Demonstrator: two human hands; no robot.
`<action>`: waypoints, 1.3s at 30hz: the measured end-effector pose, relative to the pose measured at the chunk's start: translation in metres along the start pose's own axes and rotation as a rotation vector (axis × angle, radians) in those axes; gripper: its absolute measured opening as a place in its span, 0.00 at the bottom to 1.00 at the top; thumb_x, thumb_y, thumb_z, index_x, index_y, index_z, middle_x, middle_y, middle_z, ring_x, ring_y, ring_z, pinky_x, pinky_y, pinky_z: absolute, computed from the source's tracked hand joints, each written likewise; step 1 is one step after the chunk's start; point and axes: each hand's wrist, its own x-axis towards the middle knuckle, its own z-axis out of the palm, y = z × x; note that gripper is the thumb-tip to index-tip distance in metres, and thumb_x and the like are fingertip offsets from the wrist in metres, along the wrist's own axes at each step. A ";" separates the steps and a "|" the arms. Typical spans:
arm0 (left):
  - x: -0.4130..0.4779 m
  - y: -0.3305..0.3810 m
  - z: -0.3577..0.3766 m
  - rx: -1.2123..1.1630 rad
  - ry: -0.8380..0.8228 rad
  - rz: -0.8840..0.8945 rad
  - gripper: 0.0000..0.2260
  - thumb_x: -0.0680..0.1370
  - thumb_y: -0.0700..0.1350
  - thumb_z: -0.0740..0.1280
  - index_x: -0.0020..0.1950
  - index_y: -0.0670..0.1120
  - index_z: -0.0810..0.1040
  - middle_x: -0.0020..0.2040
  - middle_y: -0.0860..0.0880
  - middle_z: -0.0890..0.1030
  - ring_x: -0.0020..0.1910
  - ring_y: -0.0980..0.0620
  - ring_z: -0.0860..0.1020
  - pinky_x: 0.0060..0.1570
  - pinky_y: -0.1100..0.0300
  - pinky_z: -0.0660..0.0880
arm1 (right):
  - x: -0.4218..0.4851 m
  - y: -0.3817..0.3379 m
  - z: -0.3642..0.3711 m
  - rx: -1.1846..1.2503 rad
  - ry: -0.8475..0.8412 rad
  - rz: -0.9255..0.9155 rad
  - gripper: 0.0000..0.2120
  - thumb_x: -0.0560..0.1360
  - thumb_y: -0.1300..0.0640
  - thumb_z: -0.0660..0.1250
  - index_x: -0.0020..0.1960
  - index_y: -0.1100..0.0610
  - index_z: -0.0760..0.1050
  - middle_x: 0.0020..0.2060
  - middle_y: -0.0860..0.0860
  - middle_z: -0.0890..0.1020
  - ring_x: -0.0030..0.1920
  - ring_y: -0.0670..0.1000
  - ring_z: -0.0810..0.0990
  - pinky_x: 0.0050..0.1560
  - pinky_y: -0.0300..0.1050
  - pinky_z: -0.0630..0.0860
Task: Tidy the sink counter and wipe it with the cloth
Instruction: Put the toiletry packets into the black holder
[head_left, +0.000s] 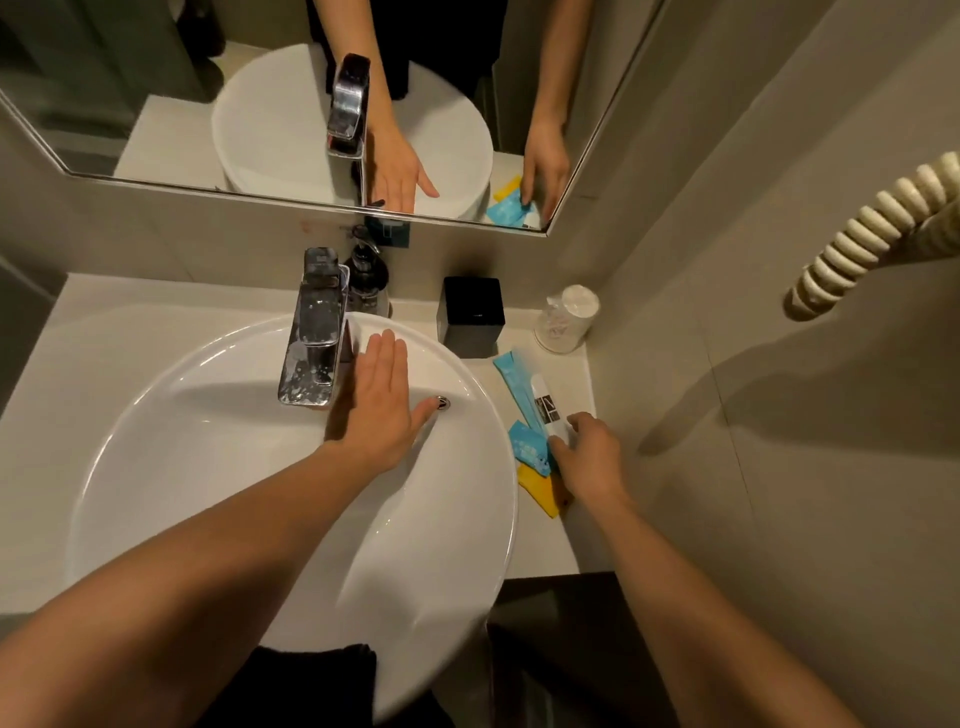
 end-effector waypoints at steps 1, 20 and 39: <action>0.001 0.000 0.002 0.012 0.011 -0.006 0.38 0.83 0.61 0.54 0.81 0.40 0.43 0.82 0.42 0.41 0.81 0.43 0.38 0.75 0.54 0.29 | 0.004 0.000 0.000 -0.014 0.001 -0.007 0.21 0.81 0.52 0.68 0.71 0.58 0.72 0.64 0.56 0.79 0.59 0.53 0.81 0.53 0.47 0.81; 0.006 -0.001 0.007 0.087 0.010 -0.035 0.36 0.83 0.61 0.51 0.82 0.41 0.41 0.82 0.43 0.40 0.81 0.45 0.37 0.79 0.49 0.37 | 0.037 -0.024 -0.017 0.287 0.029 0.070 0.13 0.73 0.66 0.68 0.33 0.56 0.71 0.30 0.50 0.73 0.35 0.51 0.70 0.40 0.46 0.72; 0.003 0.007 -0.006 0.121 -0.038 -0.050 0.36 0.84 0.61 0.48 0.81 0.41 0.37 0.82 0.42 0.36 0.80 0.45 0.33 0.77 0.52 0.31 | 0.068 -0.191 -0.063 0.588 0.111 -0.456 0.12 0.76 0.63 0.71 0.40 0.50 0.74 0.35 0.45 0.78 0.34 0.39 0.74 0.37 0.31 0.74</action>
